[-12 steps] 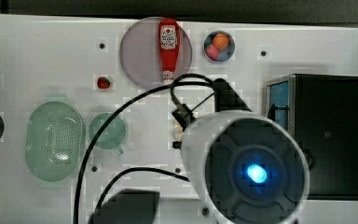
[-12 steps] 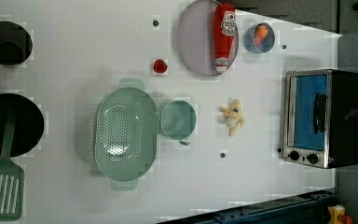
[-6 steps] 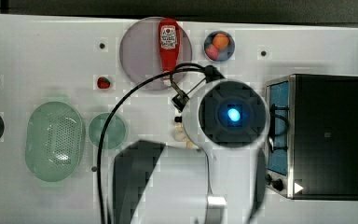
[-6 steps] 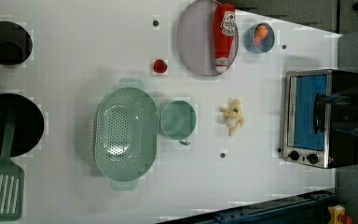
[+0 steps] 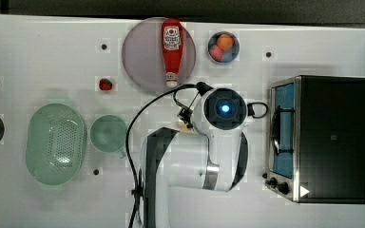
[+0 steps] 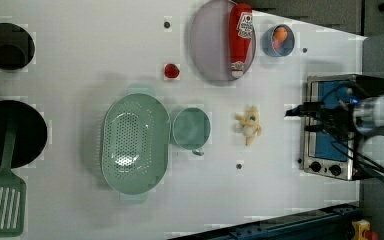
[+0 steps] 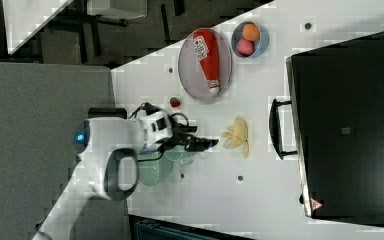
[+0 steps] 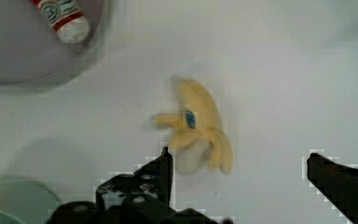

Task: Pick Banana and place it in mug.

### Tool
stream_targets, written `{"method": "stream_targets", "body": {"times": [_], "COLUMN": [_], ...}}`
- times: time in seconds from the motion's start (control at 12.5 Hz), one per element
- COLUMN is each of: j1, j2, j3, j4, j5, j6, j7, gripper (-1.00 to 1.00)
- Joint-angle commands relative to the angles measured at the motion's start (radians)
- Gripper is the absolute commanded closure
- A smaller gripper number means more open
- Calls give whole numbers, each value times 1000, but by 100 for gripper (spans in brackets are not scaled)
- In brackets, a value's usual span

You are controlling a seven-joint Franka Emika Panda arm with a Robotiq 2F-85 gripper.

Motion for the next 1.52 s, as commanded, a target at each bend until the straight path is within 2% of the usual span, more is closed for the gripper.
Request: {"method": "stream_targets", "body": {"times": [0.08, 0.56, 0.72, 0.96, 1.04, 1.12, 1.2, 1.36, 1.52], "j1": [39, 39, 39, 38, 38, 38, 38, 37, 35], "j2": [32, 240, 286, 334, 333, 333, 332, 321, 280], "j3": [-13, 6, 6, 10, 11, 11, 12, 11, 9], "j4": [-26, -36, -37, -42, -45, -45, -47, -43, -35], "j5": [-20, -19, -19, -19, -19, -19, -19, -17, -16], "j6": [85, 186, 270, 294, 295, 297, 299, 300, 299], "j7": [-297, -314, -314, -315, -314, -314, -314, -314, -314], "gripper": [-100, -100, -100, -100, -79, -53, -18, 30, 30]}}
